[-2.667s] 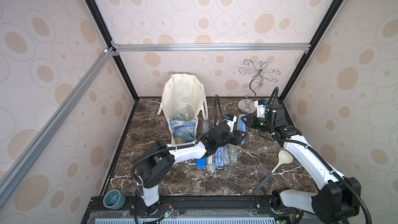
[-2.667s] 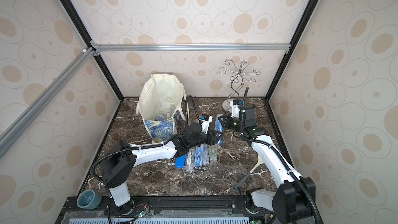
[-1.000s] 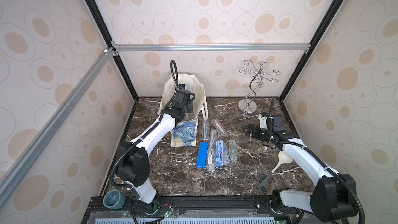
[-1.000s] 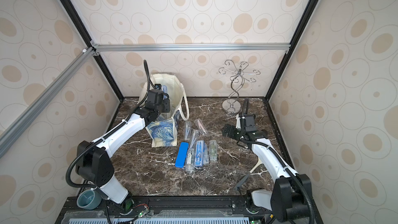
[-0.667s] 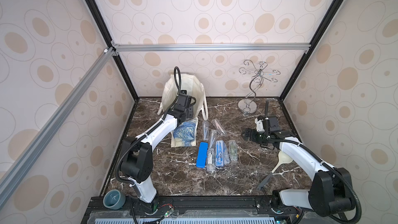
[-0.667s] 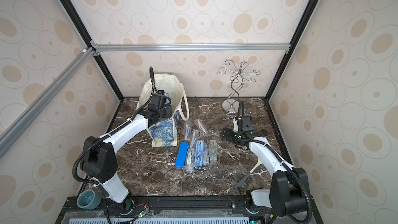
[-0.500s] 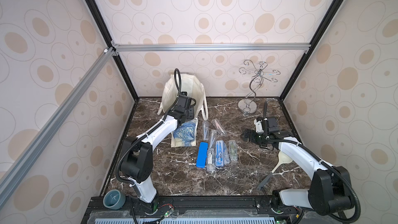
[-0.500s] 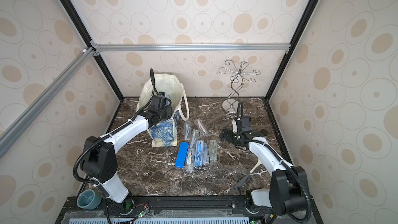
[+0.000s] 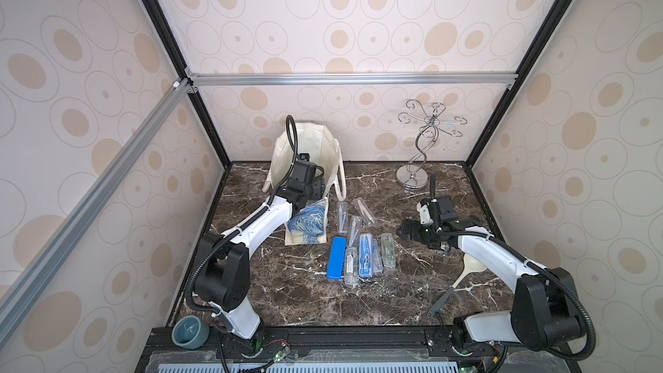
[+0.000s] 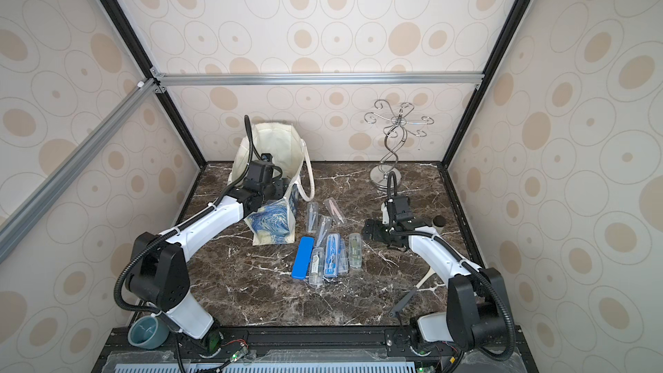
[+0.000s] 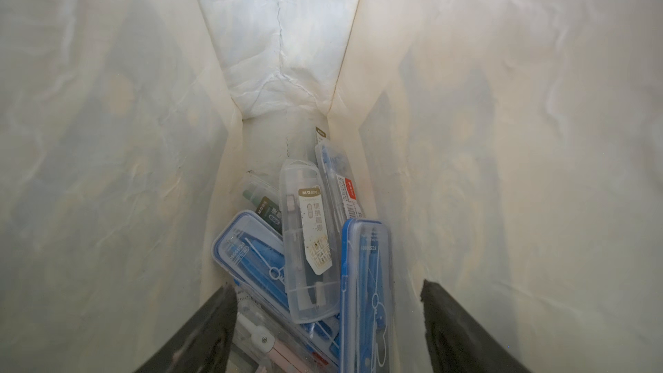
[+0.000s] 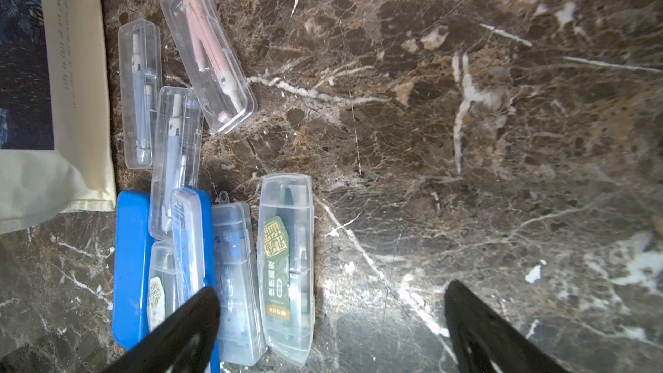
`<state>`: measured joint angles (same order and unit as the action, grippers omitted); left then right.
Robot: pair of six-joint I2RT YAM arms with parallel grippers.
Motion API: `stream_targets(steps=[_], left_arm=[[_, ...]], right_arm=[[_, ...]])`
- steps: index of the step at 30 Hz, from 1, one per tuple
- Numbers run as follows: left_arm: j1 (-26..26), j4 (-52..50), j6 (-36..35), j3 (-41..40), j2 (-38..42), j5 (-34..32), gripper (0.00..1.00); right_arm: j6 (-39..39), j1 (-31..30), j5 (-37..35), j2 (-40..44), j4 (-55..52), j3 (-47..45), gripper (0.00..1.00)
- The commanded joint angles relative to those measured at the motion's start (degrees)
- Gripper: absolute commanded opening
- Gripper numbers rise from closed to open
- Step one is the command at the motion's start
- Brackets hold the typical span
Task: Put the compass set into the canvas bag
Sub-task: Place the compass set in the canvas bag, then pick up the compass set at the center of the board.
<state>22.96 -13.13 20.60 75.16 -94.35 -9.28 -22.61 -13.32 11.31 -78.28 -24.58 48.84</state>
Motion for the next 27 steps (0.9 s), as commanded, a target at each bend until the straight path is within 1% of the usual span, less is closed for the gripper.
stream_targets(steps=[1,3,6,9,10,13,16,22,27], left_arm=[[-0.36,3.16,-1.06,-0.30,5.30,2.53,0.85],[-0.17,4.79,-1.12,-1.01,8.01,3.80,0.88],[1.45,6.02,-1.58,-1.37,11.89,3.02,0.93],[4.55,7.34,-2.51,-1.76,15.16,1.88,0.96],[5.95,7.80,-2.74,-1.77,16.11,1.53,0.96],[10.66,9.34,-4.13,-1.77,17.90,0.28,0.98],[15.55,11.10,-5.06,-1.61,18.19,0.59,0.98],[23.73,14.42,-5.31,-2.03,15.50,2.77,0.99],[28.41,16.00,-5.44,-2.48,11.35,3.17,0.99]], right_arm=[[1.06,-0.72,-1.44,-0.73,-1.58,-0.88,1.00],[1.55,-1.13,-1.80,-0.99,-2.05,-0.76,1.00],[2.20,-2.01,-2.08,-1.59,-2.53,-0.76,0.98],[2.57,-2.35,-2.32,-2.80,-2.58,-0.62,0.94],[2.57,-4.10,-2.60,-3.46,-2.66,-0.47,0.93],[2.41,-5.50,-3.09,-5.96,-2.98,0.64,0.85],[2.26,-7.36,-4.40,-8.77,-3.30,2.43,0.81],[1.76,-11.20,-7.35,-14.43,-3.68,6.93,0.78],[1.69,-12.88,-8.74,-18.52,-3.96,10.22,0.74]])
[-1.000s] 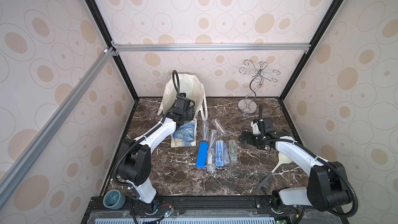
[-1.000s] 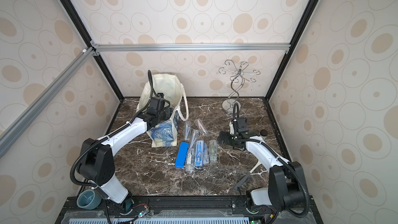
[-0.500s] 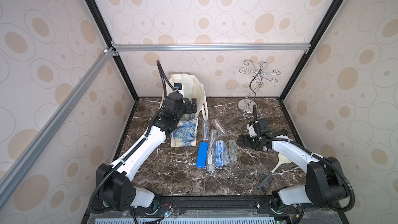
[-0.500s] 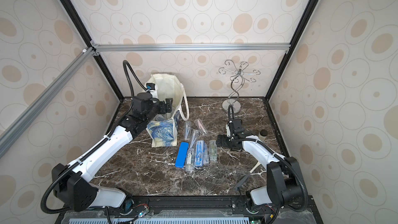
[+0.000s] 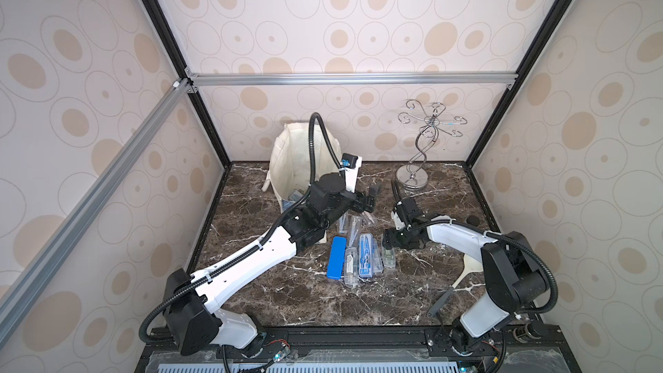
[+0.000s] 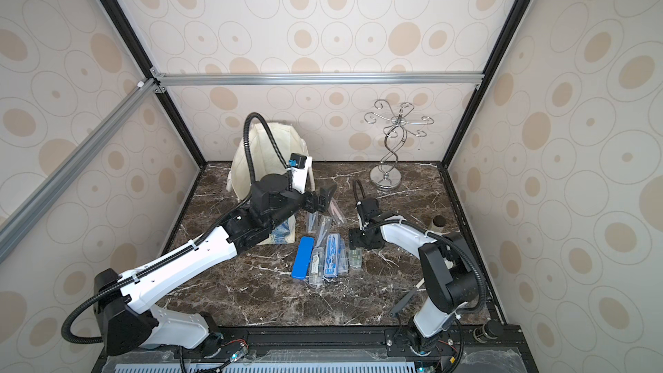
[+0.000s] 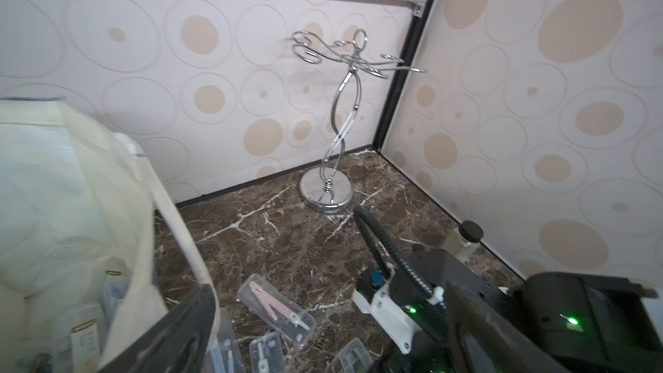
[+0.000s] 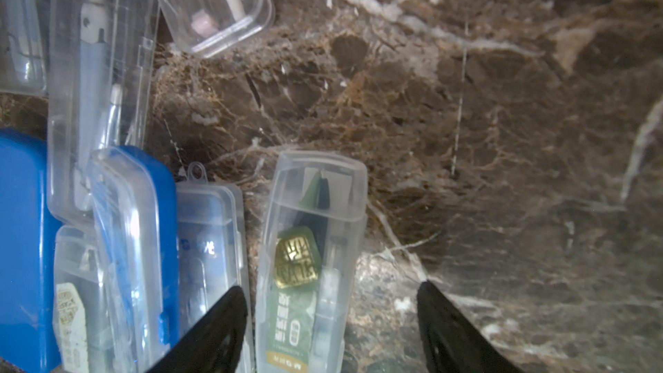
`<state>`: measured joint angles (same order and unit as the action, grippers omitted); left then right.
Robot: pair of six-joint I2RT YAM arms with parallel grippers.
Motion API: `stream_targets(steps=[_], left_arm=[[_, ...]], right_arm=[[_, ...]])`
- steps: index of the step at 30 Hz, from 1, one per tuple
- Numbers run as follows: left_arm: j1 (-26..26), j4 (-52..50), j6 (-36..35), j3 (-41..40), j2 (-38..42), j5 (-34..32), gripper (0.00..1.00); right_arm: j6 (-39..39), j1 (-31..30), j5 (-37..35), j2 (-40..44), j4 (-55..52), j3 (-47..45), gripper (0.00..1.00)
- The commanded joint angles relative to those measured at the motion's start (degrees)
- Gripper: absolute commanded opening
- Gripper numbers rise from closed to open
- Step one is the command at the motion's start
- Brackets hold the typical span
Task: Put the compass set into the canvas bag
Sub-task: Pick up the compass set at the center of the board.
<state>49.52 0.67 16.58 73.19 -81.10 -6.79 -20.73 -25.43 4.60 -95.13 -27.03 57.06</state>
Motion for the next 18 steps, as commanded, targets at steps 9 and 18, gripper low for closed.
stream_targets(steps=[9,18], left_arm=[[3.48,5.54,2.71,-4.29,-5.55,1.86,0.99],[3.49,7.50,4.92,-7.22,-5.51,0.57,1.00]], right_arm=[[-0.89,-1.84,-3.18,-7.19,-3.01,5.16,0.66],[-1.46,-2.36,-5.90,-9.28,-4.22,5.67,0.49]])
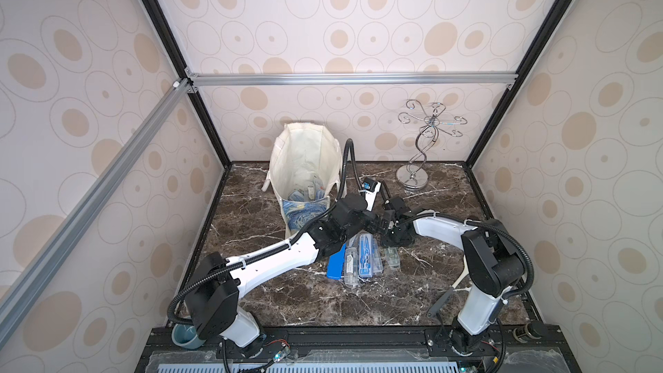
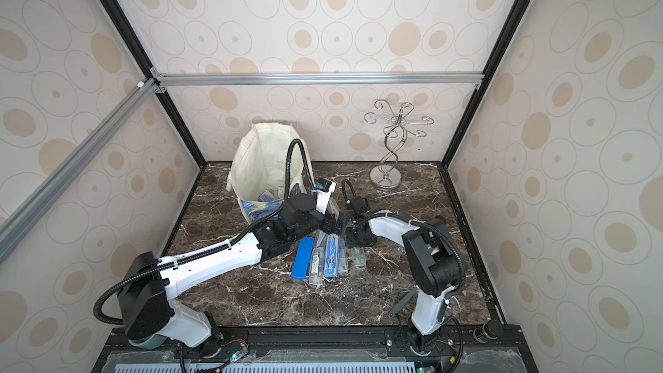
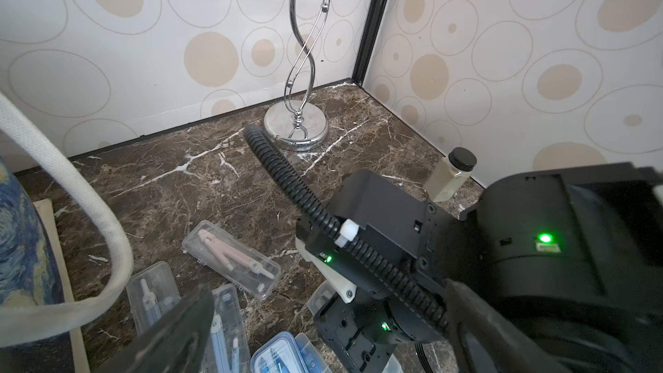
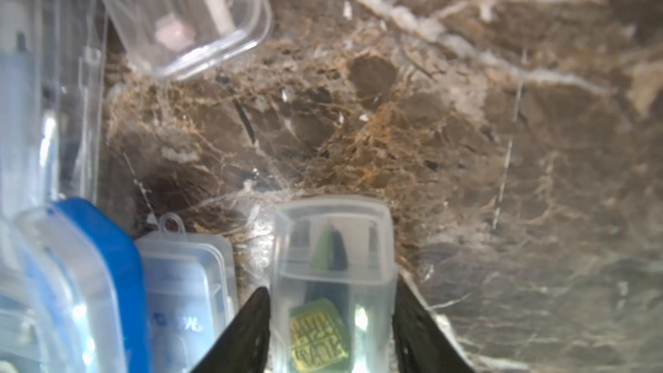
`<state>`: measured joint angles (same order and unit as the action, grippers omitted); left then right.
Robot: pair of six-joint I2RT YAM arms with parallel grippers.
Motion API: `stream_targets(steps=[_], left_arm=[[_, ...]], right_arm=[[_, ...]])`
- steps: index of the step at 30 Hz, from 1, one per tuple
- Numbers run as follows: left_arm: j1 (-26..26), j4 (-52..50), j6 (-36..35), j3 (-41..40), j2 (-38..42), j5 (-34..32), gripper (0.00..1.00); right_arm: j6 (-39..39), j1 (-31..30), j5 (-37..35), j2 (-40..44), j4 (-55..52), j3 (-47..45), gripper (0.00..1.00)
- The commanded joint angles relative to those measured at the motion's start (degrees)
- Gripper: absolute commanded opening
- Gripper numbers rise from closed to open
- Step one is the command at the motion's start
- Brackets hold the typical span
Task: Put the compass set into the canvas bag
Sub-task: Pick up the compass set at the center of the board.
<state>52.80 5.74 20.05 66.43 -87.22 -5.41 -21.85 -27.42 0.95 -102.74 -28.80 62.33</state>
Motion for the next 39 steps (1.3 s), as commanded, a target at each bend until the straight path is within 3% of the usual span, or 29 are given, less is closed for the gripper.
stream_targets(steps=[1,9,23,32,39], left_arm=[[0.25,2.52,1.52,-0.68,0.65,-0.95,1.00],[0.25,2.82,1.94,-1.98,0.98,-1.88,1.00],[0.25,12.18,4.45,-8.09,3.36,3.21,1.00],[1.35,20.18,7.40,-8.79,-1.62,11.64,0.96],[2.84,25.12,6.80,-8.69,-6.33,13.25,0.93]], right_arm=[[-0.39,-0.40,-2.50,-1.72,-2.49,0.35,0.48],[-0.18,-0.06,-3.40,1.89,-2.55,0.76,0.45],[-1.05,8.06,5.73,19.49,0.41,1.86,0.43],[-3.20,9.56,5.55,29.10,4.67,2.57,0.42],[-3.31,10.08,8.98,30.96,4.85,3.77,0.42]])
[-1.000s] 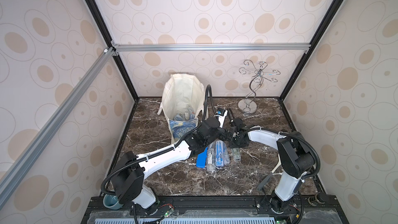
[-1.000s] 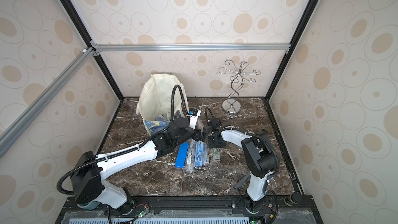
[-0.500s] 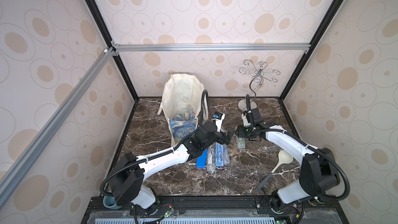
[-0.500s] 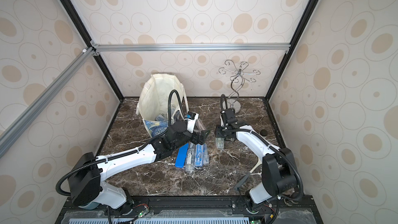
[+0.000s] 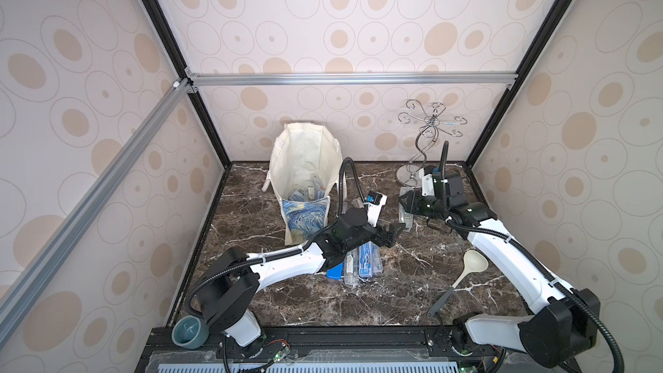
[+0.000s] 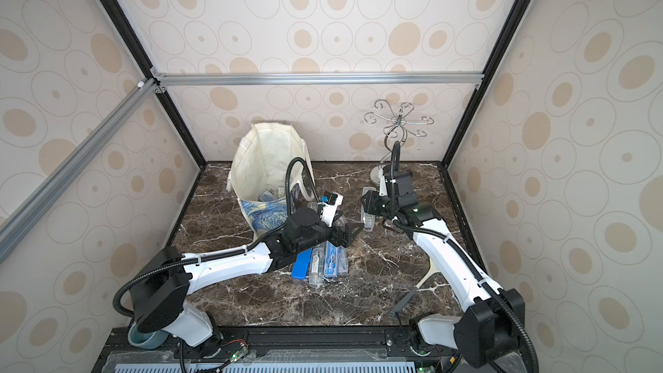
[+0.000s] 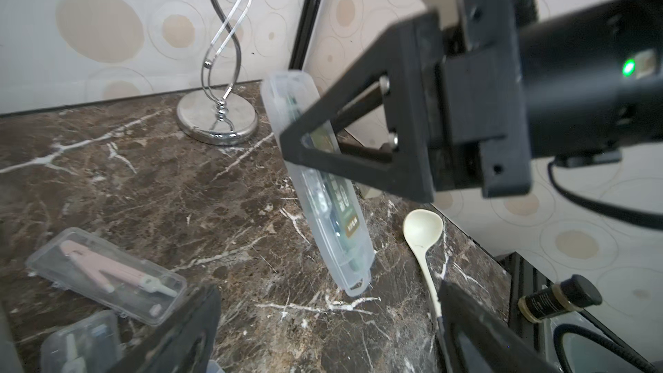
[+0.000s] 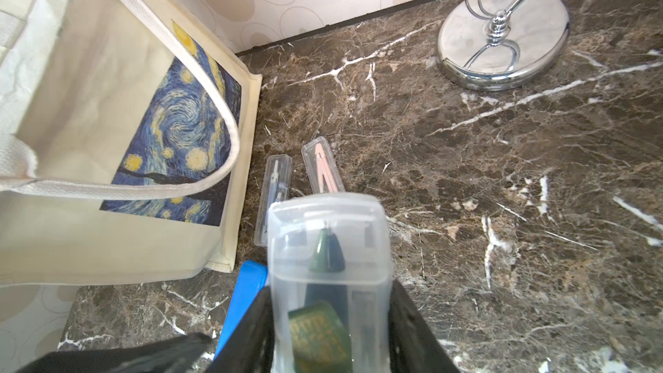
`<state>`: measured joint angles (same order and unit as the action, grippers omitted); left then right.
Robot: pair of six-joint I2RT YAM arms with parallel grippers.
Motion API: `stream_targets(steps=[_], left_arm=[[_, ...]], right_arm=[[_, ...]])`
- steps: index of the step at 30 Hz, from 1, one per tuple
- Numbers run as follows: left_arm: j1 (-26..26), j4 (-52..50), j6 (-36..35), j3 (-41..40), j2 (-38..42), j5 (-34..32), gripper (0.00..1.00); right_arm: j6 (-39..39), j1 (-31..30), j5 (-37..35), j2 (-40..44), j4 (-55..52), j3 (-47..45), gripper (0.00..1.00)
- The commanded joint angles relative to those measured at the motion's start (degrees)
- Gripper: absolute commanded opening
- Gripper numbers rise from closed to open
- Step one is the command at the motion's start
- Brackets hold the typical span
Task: Put the compass set into the canvas bag
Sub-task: Pick up the compass set at the center of the board.
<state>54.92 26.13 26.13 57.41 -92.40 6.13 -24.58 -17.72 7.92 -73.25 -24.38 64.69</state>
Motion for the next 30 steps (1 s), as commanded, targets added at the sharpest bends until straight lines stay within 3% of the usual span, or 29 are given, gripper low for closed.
stream_targets(steps=[1,11,18,30], left_arm=[[0.72,5.82,1.25,0.42,-1.90,2.17,0.92],[0.72,15.07,6.13,2.16,-7.86,3.99,0.81],[0.12,23.28,10.80,0.60,-8.71,4.74,0.66],[-0.42,24.74,13.41,2.53,-10.66,6.50,0.35]], right_arm=[[-0.77,0.42,2.62,1.72,0.77,1.25,0.42],[-2.68,0.84,8.01,4.54,3.48,-1.30,0.42],[-2.95,0.95,8.71,5.61,3.97,-2.25,0.41],[-3.00,0.93,9.45,5.80,4.50,-2.82,0.41]])
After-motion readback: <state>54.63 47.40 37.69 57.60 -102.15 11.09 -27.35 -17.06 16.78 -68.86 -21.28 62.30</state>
